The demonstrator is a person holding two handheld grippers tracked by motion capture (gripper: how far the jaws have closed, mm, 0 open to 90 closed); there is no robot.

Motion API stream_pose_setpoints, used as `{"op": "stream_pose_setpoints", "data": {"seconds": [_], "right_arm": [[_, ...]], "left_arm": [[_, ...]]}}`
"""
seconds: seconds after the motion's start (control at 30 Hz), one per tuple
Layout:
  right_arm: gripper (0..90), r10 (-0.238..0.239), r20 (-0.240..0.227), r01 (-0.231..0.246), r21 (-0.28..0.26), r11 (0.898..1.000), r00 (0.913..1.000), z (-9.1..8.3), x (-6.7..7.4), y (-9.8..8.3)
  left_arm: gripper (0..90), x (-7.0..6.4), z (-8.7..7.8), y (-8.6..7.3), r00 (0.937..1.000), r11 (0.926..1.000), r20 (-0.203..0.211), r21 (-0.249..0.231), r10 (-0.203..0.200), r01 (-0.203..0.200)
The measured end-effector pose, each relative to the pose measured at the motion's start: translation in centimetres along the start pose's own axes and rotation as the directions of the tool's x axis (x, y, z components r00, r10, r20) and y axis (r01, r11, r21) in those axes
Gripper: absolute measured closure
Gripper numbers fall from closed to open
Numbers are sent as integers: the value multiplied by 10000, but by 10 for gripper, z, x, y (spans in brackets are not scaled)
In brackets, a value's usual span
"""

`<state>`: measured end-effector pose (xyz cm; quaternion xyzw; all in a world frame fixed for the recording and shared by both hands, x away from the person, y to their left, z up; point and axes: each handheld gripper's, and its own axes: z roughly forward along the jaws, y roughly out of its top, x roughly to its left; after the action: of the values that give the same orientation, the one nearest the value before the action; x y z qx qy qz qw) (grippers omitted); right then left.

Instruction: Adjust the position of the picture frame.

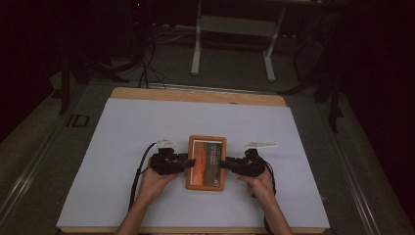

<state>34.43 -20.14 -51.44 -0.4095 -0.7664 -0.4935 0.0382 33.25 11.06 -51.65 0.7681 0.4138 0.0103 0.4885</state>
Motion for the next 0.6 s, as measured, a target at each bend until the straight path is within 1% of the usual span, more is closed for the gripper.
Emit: {"op": "stream_pose_setpoints", "data": {"seconds": [0.03,0.1,0.13,0.23,0.4,0.43,0.47,0.5,0.6], "right_arm": [[614,152,-6,-152,66,9999,9999,2,-2,0],[604,312,34,-313,173,9994,9995,4,-4,1],[598,437,68,-438,232,9988,9990,6,-6,1],[586,744,114,-747,322,9967,9972,10,-9,0],[571,1117,193,-1125,496,9924,9936,13,-12,-1],[568,1173,214,-1183,560,9914,9929,13,-13,-1],[568,1173,214,-1183,560,9914,9929,13,-13,-1],[566,1221,229,-1232,590,9906,9923,14,-13,-1],[559,1549,212,-1560,629,9858,9877,16,-16,-2]], "left_arm": [[562,2,1,0,9999,9999,74,60,-124,123],[561,9,5,1,9982,9985,318,209,-504,498],[561,11,6,1,9974,9979,380,248,-614,605],[554,16,10,2,9950,9956,537,450,-845,821],[538,22,16,3,9922,9923,691,746,-1037,985],[538,23,17,3,9908,9912,727,765,-1140,1084],[537,23,17,3,9908,9912,727,765,-1140,1084],[537,26,18,2,9880,9895,844,759,-1295,1232],[535,30,21,0,9832,9858,979,821,-1540,1462]]}}
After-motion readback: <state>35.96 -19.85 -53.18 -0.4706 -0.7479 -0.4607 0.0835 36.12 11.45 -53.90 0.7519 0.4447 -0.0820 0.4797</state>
